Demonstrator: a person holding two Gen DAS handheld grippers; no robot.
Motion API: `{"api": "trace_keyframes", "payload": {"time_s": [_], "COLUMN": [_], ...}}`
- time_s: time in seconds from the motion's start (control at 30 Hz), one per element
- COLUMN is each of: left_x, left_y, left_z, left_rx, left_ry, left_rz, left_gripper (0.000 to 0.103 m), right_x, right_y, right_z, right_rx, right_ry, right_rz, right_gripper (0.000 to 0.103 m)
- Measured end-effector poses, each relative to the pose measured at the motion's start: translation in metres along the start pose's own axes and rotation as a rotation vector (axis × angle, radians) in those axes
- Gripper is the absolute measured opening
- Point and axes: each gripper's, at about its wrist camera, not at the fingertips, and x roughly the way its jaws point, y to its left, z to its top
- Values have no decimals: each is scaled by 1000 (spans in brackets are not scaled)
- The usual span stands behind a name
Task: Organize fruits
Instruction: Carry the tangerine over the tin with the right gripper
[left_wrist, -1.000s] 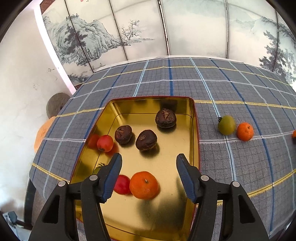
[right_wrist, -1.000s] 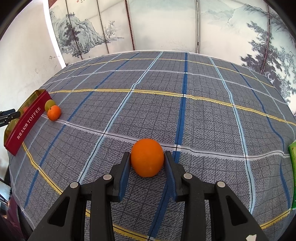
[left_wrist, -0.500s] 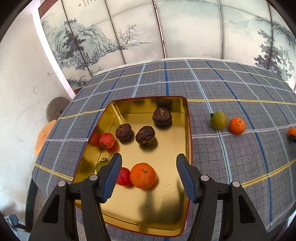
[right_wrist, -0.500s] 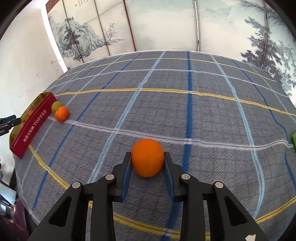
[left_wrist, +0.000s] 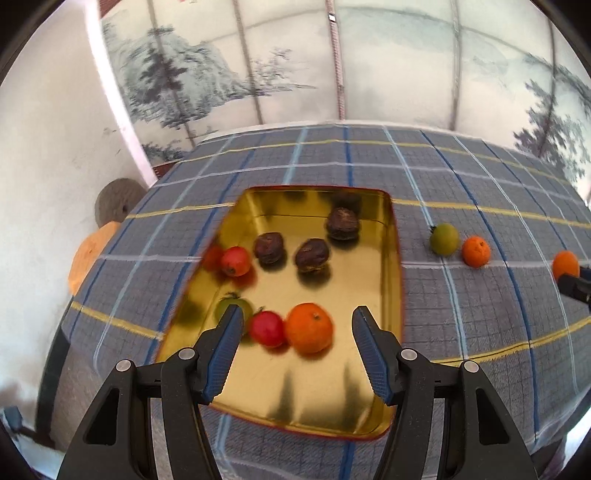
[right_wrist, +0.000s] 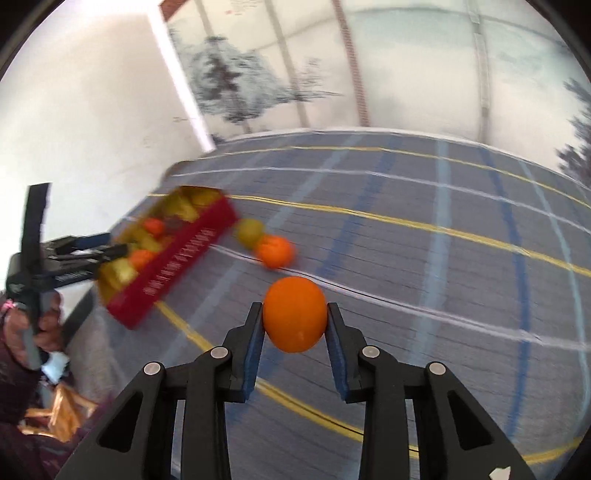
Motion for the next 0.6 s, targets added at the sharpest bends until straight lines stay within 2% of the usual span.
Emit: {"api": "trace_keyframes", "payload": {"time_s": [0.17, 0.27, 0.43, 0.6], "left_x": [-13, -14, -14, -12], "left_y": [32, 54, 73, 83], "left_z": [-9, -15, -27, -31], "left_rx": [-71, -110, -118, -125], "left_ry": [-21, -1, 11, 21], "left_rz": [90, 92, 123, 118], "left_gripper": [62, 62, 62, 62], "right_x": [24, 42, 77, 114], "right_y": [63, 95, 132, 146], "right_z": [29, 43, 60, 71], "right_rx": [-86, -127, -197, -210], "right_ry": [8, 21, 65, 120], "right_rz": [126, 182, 224, 227], "right_gripper": [30, 30, 30, 30]}}
